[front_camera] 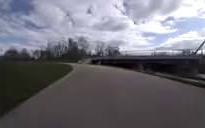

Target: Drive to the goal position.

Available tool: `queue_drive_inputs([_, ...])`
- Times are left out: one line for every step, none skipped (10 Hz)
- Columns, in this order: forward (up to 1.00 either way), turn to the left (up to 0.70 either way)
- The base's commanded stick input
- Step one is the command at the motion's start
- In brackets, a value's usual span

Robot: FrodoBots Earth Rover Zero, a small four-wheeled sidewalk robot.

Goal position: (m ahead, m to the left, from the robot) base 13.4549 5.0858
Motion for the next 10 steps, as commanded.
queue_drive_inputs([1.0, 0.0])
queue_drive_inputs([1.0, 0.0])
queue_drive_inputs([1.0, 0.0])
queue_drive_inputs([1.0, 0.0])
queue_drive_inputs([1.0, 0.0])
queue_drive_inputs([1.0, 0.0])
queue_drive_inputs([1.0, 0.0])
queue_drive_inputs([1.0, 0.0])
queue_drive_inputs([1.0, 0.0])
queue_drive_inputs([1.0, 0.0])
